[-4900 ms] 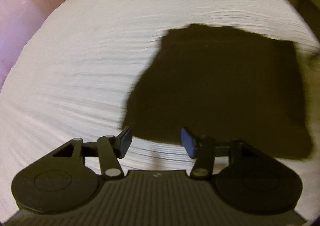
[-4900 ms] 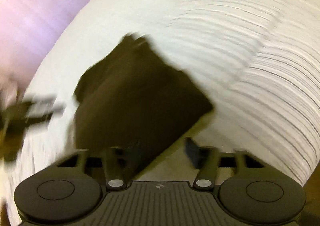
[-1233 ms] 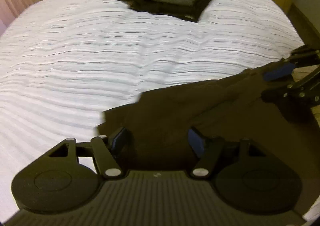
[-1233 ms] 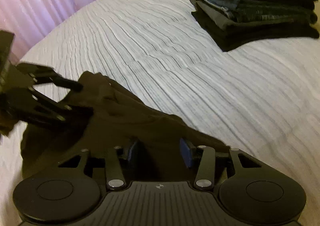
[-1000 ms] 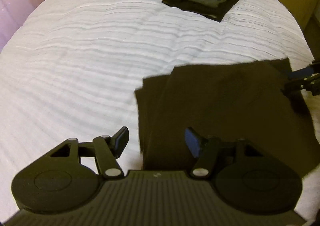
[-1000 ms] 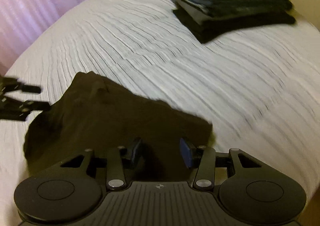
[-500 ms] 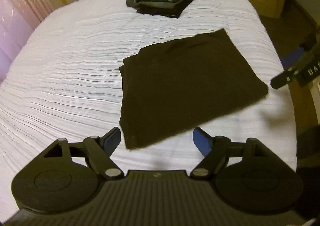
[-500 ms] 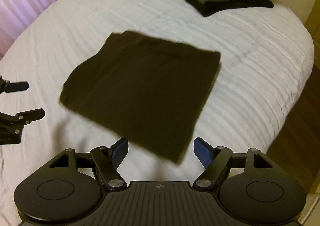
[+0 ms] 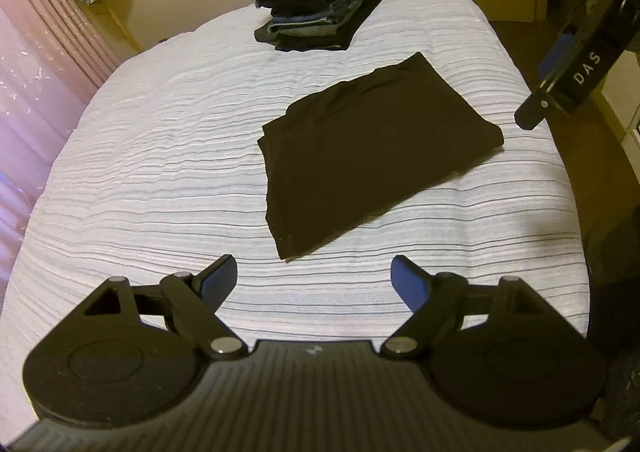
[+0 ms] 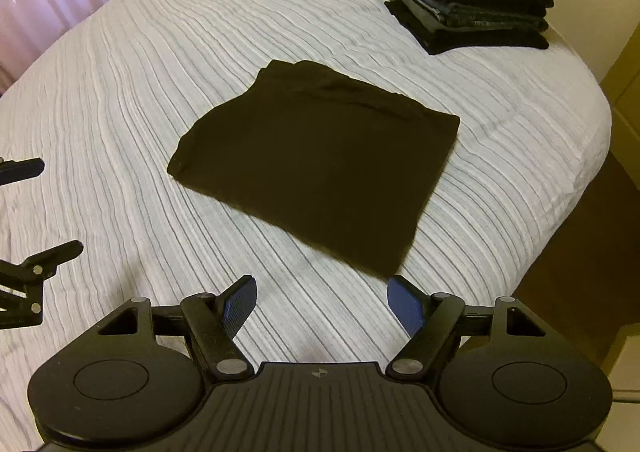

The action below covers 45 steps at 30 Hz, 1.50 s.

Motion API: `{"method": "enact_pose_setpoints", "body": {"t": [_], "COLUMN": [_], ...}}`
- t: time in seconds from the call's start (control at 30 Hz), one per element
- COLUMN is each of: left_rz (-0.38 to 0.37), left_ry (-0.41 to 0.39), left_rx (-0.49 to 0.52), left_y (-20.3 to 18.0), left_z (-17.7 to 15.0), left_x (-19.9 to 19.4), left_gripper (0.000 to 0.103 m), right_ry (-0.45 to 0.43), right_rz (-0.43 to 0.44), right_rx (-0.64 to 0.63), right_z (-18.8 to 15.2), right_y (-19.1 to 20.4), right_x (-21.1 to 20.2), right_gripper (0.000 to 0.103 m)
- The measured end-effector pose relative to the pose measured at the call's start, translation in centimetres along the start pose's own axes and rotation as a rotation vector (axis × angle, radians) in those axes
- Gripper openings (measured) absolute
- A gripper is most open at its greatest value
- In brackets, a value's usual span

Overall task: Fold clothes
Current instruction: 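Grasp the folded sweater with both grippers and lift it, then carry the held sweater with both grippers over the clothes stack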

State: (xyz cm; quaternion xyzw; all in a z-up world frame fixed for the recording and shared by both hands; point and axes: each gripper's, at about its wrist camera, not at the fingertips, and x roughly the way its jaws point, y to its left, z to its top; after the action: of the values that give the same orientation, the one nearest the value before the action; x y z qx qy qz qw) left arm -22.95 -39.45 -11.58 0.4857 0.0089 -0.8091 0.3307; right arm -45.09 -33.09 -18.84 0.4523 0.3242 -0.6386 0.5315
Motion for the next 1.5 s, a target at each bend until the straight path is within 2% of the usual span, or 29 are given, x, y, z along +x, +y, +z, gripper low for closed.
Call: {"method": "enact_pose_setpoints", "body": {"t": [0.27,0.33,0.47,0.6,0.73,0.8,1.03,1.07,1.1,1.13,1.23,1.33,1.4,1.47,1.5], "left_rz": [0.006,0.007,0.023,0.025,-0.013,-0.03,-0.035,-0.042,-0.05,-0.052,-0.031,0.015,0.008,-0.008,-0.025], "left_ry": [0.009,-0.004,-0.008,-0.018,-0.007,-0.006,-0.031,-0.035,-0.04,-0.051,-0.083,-0.082,-0.077,-0.067,-0.053], "left_rx": [-0.011,0.022,0.181,0.325,0.45,0.513,0.67,0.676,0.681,0.684,0.718,0.743,0.756,0.785,0.789], "left_y": [0.4,0.2,-0.9,-2.6,-4.8,-5.8,-7.2,-7.1,-7.0,-6.9,-6.3,-5.5,-5.1,-5.3,-5.4], "left_z": [-1.0,-1.1,-1.0,-0.8,-0.4,-0.2,0.1,0.1,0.1,0.2,0.4,0.8,1.0,1.0,1.1], "left_x": [0.4,0.9,3.3,7.0,11.7,14.0,20.6,21.3,22.0,22.3,23.1,24.2,24.4,24.6,24.6], "left_gripper": [0.082,0.082,0.082,0.08,0.072,0.072,0.073,0.073,0.074,0.076,0.078,0.078,0.077,0.064,0.048], "right_ry": [0.015,0.008,-0.068,-0.111,-0.11,-0.11,-0.132,-0.15,-0.17,-0.18,-0.19,-0.193,-0.171,-0.141,-0.134], "right_rz": [0.004,-0.041,-0.149,-0.24,-0.241,-0.242,-0.281,-0.287,-0.294,-0.299,-0.287,-0.289,-0.296,-0.312,-0.314], "right_rx": [-0.022,-0.055,-0.213,-0.499,-0.665,-0.73,-0.884,-0.9,-0.911,-0.912,-0.895,-0.904,-0.922,-0.961,-0.972], "right_z": [0.1,-0.1,-1.2,-3.8,-5.9,-6.4,-5.8,-5.6,-5.5,-5.1,-4.2,-4.2,-4.2,-4.2,-4.1], "right_y": [0.5,0.5,0.6,1.6,2.0,2.1,1.1,0.9,0.7,0.4,-0.5,-1.0,-1.0,-0.3,-0.2], "right_x": [0.7,1.0,1.9,5.1,9.3,11.4,18.9,19.2,19.4,19.4,18.7,18.4,18.8,19.6,20.1], "right_gripper": [0.075,0.075,0.075,0.075,0.073,0.065,0.064,0.061,0.043,0.033,0.032,0.029,0.03,0.03,0.03]}}
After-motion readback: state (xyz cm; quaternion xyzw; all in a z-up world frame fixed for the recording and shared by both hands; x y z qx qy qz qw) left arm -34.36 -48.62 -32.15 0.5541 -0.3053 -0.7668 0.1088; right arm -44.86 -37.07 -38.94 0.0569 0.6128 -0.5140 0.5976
